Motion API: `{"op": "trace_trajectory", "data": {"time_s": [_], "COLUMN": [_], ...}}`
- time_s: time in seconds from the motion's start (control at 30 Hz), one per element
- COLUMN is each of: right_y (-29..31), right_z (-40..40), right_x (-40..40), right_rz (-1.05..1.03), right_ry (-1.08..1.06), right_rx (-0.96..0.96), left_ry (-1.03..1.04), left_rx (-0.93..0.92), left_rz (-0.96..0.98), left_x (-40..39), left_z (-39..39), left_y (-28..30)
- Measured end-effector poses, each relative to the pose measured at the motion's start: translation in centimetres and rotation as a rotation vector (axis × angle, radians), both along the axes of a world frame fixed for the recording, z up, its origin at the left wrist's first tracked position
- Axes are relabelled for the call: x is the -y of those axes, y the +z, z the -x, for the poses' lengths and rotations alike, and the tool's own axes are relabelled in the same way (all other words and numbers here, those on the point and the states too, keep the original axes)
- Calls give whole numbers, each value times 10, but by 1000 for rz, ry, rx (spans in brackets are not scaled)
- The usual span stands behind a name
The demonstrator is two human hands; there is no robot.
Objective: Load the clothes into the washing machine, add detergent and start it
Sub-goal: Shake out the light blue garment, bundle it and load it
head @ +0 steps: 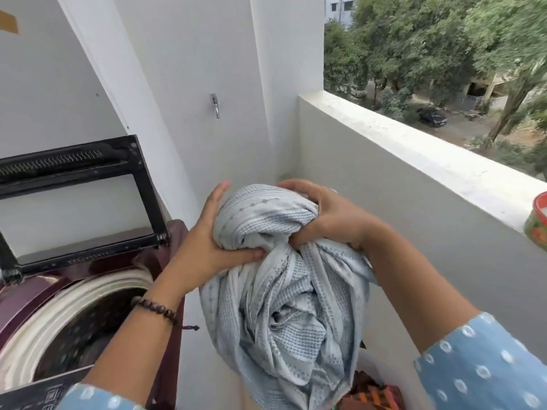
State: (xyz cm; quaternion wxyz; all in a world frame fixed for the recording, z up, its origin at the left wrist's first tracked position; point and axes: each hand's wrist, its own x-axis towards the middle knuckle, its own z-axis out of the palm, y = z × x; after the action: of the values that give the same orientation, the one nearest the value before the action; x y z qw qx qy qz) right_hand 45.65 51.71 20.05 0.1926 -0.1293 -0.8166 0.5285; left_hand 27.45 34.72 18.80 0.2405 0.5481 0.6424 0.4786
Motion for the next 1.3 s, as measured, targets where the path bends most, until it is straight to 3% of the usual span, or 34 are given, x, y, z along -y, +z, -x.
{"op": "trace_trajectory", "data": {"time_s": [0.27, 0.4, 0.53, 0.67, 0.83, 1.0, 1.3], "right_y": [-1, -10, -44, -80, -101, -99, -119], "right_z": [-1, -9, -22, -14, 51, 123, 281], "right_x": [-11, -31, -47, -31, 14, 48, 120], "right_rz": [1, 78, 410, 606, 797, 753, 701], "right_ry": [-3, 123, 265, 322, 230, 100, 126], "right_rx": [40, 146, 118, 88, -76, -35, 197], "left_ry": [264, 354, 466, 587, 748, 793, 860], "left_rx": [-94, -112, 8, 229, 401, 509, 627], "left_rz": [-206, -263, -339, -407, -441, -401, -344], "left_x": [-19, -20, -6, 10, 39, 93, 208], "left_z": [-12, -4, 16, 54, 94, 145, 268], "left_y": [-4, 9, 28, 40, 33, 9, -49]}}
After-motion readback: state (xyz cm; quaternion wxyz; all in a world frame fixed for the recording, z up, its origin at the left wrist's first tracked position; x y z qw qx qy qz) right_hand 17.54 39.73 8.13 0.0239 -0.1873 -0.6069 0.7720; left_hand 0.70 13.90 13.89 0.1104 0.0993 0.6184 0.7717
